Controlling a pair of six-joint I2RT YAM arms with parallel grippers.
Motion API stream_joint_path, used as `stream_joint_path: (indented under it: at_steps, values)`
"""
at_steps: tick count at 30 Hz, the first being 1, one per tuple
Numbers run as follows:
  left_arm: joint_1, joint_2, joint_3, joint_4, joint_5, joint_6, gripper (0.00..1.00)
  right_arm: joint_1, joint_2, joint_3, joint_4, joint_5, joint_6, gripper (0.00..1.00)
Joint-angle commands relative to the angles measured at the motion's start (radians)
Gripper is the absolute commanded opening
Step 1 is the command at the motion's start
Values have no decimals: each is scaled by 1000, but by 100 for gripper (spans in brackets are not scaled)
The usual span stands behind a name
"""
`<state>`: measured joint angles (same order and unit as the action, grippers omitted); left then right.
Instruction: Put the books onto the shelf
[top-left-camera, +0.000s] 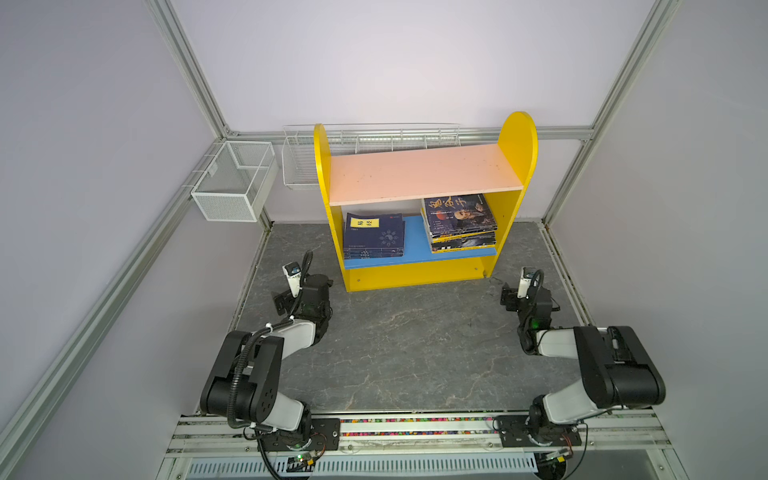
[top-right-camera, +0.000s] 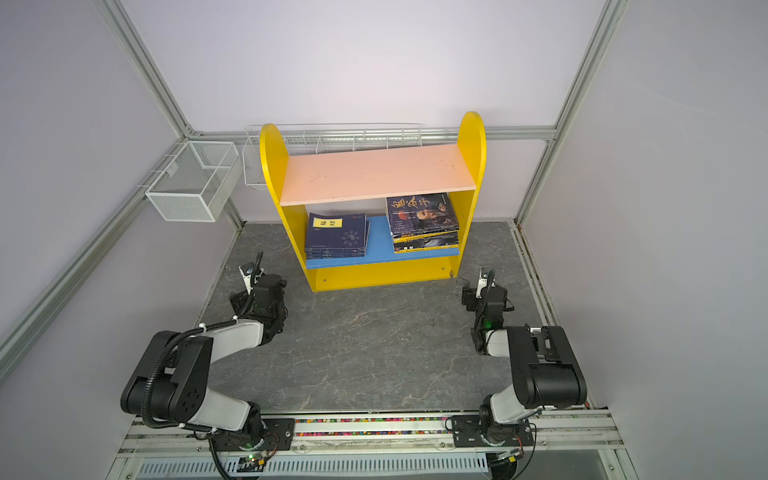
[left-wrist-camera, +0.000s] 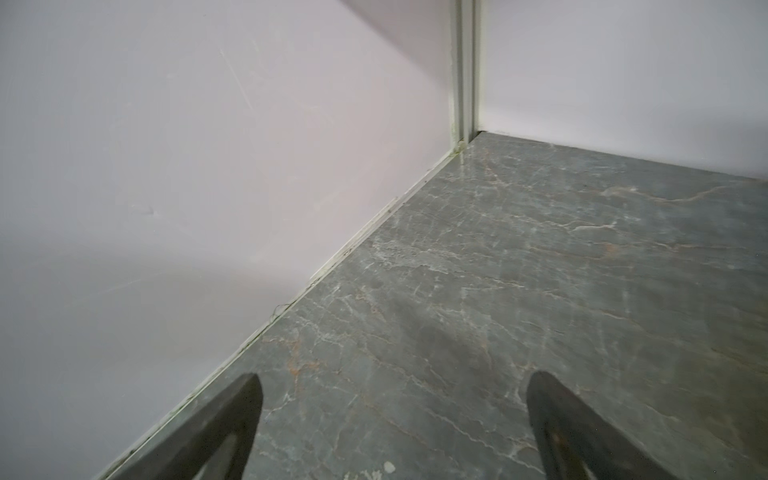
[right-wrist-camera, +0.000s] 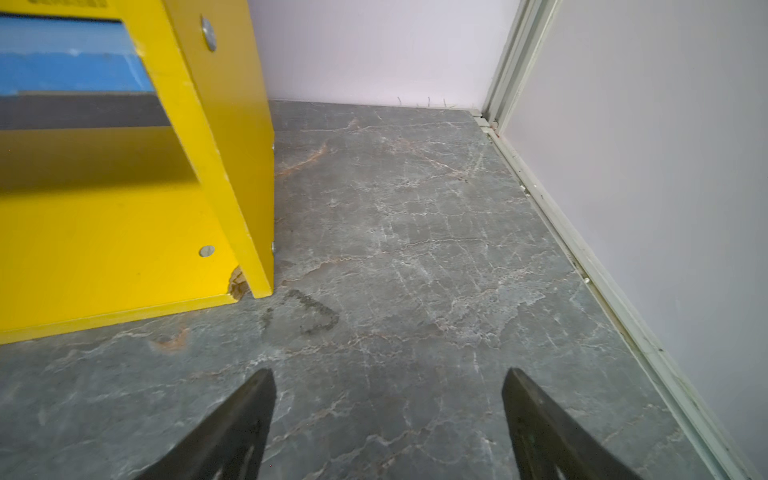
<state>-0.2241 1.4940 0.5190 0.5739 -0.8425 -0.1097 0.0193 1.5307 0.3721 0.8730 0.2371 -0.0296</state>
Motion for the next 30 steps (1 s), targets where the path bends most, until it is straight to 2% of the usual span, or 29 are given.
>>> stream_joint_path:
  at_steps: [1,2,3,6,8,12,13,14,17,20,30]
  values:
    - [37,33,-90,298,152,104,99,0,4,-2,27,-51,7,88]
    - [42,-2,-58,167,171,57,99,-1,-3,2,8,-53,11,88]
    - [51,-13,-47,116,194,40,99,-1,-2,3,11,-54,11,88]
    - [57,30,-76,256,217,86,99,-3,-1,1,12,-58,11,88]
    - [69,13,-65,194,242,59,99,-5,1,2,15,-59,10,88]
    - [125,22,-104,234,399,33,99,-5,0,2,14,-61,11,88]
    - [133,45,-130,310,415,41,99,-5,0,2,13,-61,11,88]
    - [135,73,-148,405,423,63,99,-5,0,3,12,-62,11,88]
    - [143,37,-117,277,432,29,99,-5,-1,2,12,-61,11,88]
    - [143,62,-136,356,435,45,99,-5,0,3,11,-62,11,88]
    - [146,58,-136,349,439,44,99,-13,0,5,5,-78,14,88]
